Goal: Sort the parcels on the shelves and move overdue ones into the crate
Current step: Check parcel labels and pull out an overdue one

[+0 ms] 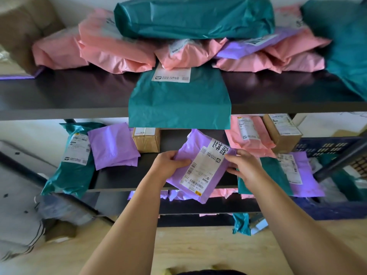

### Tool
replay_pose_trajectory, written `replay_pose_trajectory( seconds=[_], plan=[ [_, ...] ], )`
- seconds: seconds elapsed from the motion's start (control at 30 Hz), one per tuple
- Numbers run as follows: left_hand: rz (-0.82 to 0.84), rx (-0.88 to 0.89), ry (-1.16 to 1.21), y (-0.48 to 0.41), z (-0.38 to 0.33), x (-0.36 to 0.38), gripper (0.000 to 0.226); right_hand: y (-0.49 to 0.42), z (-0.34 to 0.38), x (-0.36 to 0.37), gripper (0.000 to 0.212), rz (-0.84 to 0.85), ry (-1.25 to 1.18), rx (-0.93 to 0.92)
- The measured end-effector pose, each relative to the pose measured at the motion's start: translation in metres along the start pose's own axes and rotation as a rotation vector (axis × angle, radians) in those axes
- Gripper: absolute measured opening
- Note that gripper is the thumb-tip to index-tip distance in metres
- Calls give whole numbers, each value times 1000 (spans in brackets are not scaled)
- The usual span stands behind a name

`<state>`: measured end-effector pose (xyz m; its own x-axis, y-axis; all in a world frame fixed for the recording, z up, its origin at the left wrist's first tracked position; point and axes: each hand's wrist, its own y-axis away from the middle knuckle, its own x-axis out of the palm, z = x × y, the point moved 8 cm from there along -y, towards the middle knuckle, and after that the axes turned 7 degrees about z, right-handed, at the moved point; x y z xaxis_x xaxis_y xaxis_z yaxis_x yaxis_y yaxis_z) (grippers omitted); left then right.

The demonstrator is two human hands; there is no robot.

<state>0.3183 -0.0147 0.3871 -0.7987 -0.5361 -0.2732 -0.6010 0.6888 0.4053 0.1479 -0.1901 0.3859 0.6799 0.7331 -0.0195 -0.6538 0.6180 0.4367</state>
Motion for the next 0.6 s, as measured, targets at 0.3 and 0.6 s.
replay_pose_trajectory(
  seconds=[0.3,0.6],
  plan=[
    [-61,257,-806,5,-53,24,18,16,51,28,71,-27,836,-412],
    [-229,549,-1121,9,-82,42,19,10,39,42,12,31,939,-395]
  ],
)
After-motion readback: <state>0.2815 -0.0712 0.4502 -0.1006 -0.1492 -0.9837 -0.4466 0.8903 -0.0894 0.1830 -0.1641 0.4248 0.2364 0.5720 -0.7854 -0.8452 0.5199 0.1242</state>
